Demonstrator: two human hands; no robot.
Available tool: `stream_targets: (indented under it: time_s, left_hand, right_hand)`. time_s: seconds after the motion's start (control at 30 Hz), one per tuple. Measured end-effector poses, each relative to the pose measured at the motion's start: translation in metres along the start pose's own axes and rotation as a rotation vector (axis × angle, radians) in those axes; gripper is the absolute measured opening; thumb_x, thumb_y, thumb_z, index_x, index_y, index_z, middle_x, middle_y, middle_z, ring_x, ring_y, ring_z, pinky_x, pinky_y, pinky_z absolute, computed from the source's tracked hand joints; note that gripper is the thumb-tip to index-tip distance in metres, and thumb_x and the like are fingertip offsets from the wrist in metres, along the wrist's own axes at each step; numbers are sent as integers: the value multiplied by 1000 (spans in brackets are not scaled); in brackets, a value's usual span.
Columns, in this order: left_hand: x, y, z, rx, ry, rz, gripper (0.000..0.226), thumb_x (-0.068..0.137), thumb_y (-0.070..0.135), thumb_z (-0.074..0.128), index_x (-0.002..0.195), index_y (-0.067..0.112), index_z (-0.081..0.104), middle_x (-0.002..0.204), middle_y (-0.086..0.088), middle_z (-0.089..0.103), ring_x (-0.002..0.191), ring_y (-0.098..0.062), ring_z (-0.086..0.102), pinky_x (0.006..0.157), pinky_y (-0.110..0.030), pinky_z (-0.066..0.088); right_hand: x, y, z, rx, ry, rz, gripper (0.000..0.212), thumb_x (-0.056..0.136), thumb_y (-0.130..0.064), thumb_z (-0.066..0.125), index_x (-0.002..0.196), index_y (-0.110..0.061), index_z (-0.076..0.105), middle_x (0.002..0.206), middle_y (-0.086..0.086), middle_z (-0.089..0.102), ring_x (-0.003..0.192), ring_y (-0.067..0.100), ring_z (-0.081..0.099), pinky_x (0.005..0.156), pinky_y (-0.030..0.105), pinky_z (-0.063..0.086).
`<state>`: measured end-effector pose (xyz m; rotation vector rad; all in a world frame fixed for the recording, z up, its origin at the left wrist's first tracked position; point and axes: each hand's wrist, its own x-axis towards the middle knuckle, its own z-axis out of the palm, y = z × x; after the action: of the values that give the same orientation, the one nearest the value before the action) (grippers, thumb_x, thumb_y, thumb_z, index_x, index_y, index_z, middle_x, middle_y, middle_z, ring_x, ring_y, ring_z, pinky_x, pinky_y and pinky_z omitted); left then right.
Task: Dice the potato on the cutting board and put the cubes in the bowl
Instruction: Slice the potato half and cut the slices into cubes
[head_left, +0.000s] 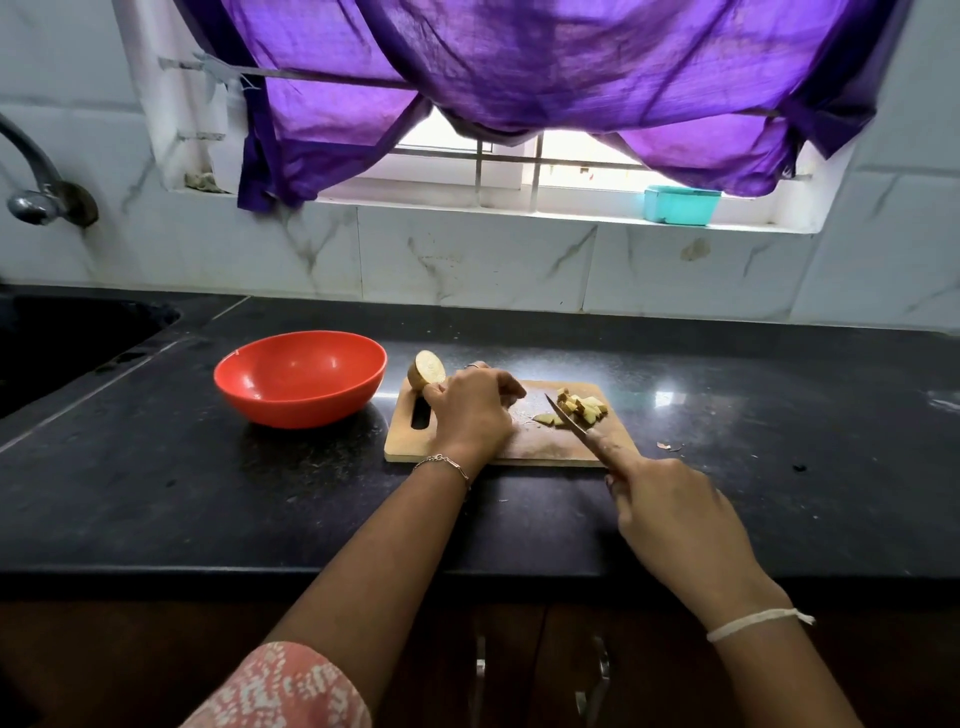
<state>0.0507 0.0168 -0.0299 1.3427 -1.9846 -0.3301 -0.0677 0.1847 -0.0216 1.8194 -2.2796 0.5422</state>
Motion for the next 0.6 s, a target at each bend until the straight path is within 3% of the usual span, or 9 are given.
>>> stream_targets:
  time_s: [0.2,0.3,0.37,0.6]
  left_hand:
    - [3,-12,-1,145,69,-76,27,90,12,58,106,32,66,125,0,52,122,-24,39,96,-43,25]
    - [4,-17,-1,139,61,-123,21,92,21,58,111,29,64,132,-3,46,128,-25,34,101,-43,25]
    - [4,-19,-1,135,60,-132,23,91,25,60,114,27,63,131,-5,48,128,-26,36,103,-43,26]
    - [8,-27,0,146,18,-152,37,83,39,66,115,20,60,116,-7,63,114,-27,55,99,-40,40]
  right_hand:
    - [15,3,7,23,-20,-122,41,99,-35,42,136,-51,43,112,-3,64,97,19,60,81,34,51]
    - [27,10,8,4,-18,-151,42,99,-30,45,135,-52,44,110,-10,61,91,13,58,73,24,47]
    - [32,13,8,-15,-14,-140,43,99,-28,45,136,-50,44,111,-11,59,88,10,55,68,20,40]
    - [42,21,16,-37,-4,-29,43,100,-28,43,138,-47,45,102,-4,59,91,18,58,72,29,45]
